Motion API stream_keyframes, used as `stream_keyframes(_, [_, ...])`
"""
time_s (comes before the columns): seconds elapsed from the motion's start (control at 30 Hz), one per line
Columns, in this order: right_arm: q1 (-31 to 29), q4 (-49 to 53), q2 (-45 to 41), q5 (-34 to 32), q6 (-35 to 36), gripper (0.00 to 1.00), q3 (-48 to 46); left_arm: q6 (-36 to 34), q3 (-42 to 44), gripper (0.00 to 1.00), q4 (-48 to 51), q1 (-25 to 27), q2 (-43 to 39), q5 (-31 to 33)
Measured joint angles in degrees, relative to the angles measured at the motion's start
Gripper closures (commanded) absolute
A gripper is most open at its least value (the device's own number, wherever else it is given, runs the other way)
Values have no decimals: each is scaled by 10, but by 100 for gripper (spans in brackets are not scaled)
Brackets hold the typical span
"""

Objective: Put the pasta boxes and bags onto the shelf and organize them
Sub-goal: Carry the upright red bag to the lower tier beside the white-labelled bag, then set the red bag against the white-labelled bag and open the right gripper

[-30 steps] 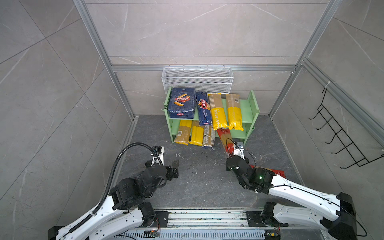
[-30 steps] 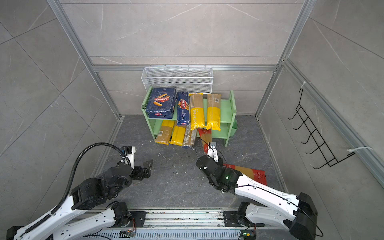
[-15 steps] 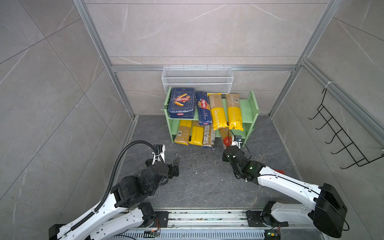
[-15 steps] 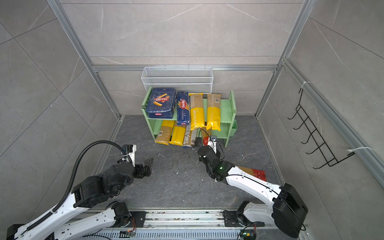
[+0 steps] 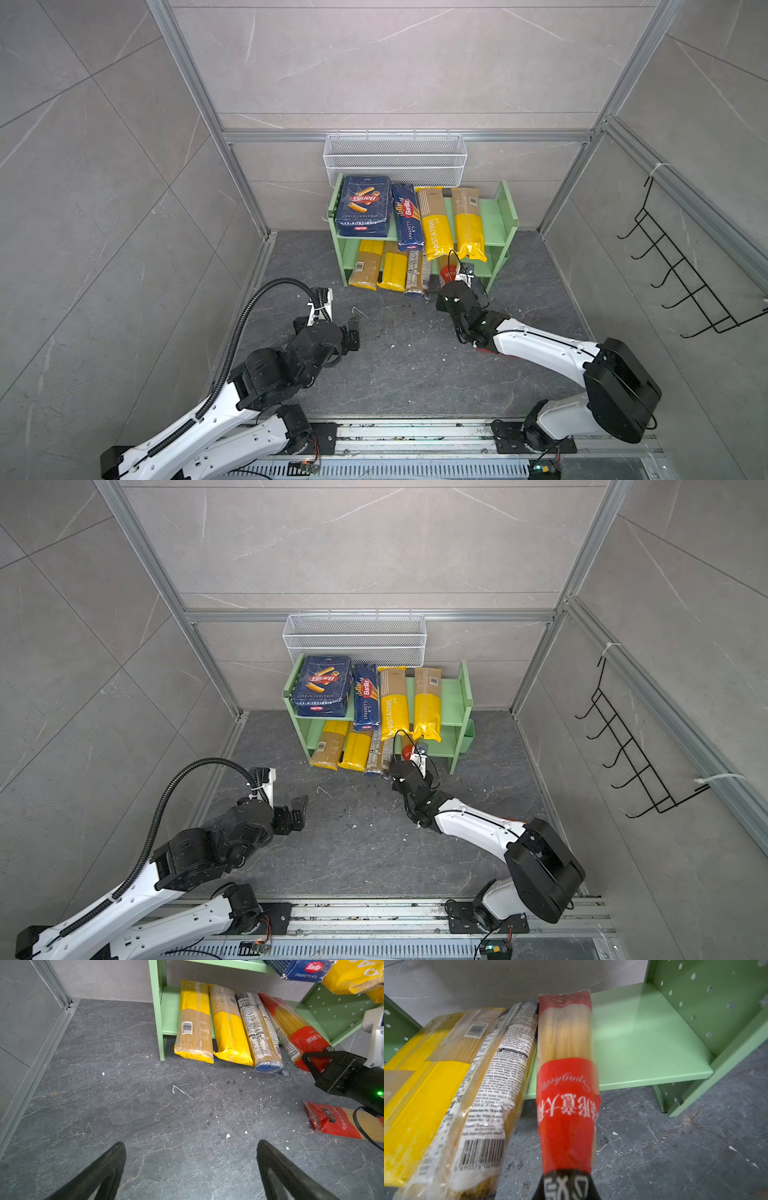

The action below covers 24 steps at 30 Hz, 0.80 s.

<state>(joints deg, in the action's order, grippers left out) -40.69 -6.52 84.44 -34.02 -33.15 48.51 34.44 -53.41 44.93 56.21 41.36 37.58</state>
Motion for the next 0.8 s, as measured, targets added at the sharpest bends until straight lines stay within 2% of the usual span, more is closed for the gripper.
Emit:
stream_keyframes(0.23, [8,-20,45,5,0,98,34,0,0,0,0,0,-6,1])
stream_keyframes(0.4, [9,-32,73,8,0,89,53,0,0,0,1,0,-12,0])
stream_keyframes(0.47, [10,-36,79,9,-1,80,57,0,0,0,0,0,-14,0])
stream_keyframes(0.53, [10,-36,86,20,-3,66,63,0,0,0,1,0,-17,0])
stream_keyframes(0.63, [11,-33,96,40,-3,53,62,0,0,0,1,0,-20,0])
stream_keyframes(0.7, [12,-31,96,48,-3,40,62,0,1,0,1,0,-21,-1])
stream_keyframes(0.8, [14,-22,87,56,-5,30,54,0,2,0,1,0,-21,-2])
